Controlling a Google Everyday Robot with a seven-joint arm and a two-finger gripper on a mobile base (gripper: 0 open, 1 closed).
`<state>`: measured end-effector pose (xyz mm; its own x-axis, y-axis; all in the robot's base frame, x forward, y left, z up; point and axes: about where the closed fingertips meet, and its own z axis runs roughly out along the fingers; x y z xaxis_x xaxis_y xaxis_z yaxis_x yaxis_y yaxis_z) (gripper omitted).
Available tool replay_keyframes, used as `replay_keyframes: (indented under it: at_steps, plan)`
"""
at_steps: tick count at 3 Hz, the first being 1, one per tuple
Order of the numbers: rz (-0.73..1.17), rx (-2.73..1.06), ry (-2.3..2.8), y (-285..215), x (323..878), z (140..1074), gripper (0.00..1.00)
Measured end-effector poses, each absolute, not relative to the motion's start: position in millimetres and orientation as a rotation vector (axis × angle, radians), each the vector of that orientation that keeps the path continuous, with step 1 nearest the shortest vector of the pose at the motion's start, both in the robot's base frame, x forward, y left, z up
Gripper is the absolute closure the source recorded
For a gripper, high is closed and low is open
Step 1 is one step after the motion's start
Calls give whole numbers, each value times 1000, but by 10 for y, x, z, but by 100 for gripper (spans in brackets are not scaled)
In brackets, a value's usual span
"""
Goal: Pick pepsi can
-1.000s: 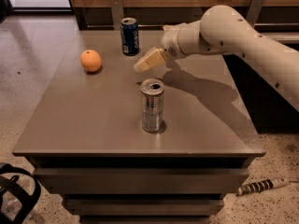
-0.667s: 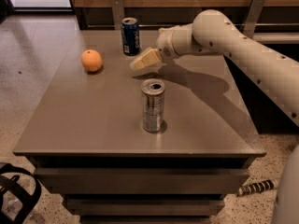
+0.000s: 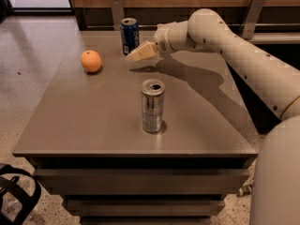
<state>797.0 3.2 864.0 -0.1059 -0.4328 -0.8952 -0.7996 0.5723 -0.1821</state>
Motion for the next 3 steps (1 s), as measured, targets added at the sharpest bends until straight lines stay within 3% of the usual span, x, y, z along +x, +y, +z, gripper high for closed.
replay_keyframes:
  at_steps: [3]
  plan:
    - [521,-1051,1677,582,8154,8631,0]
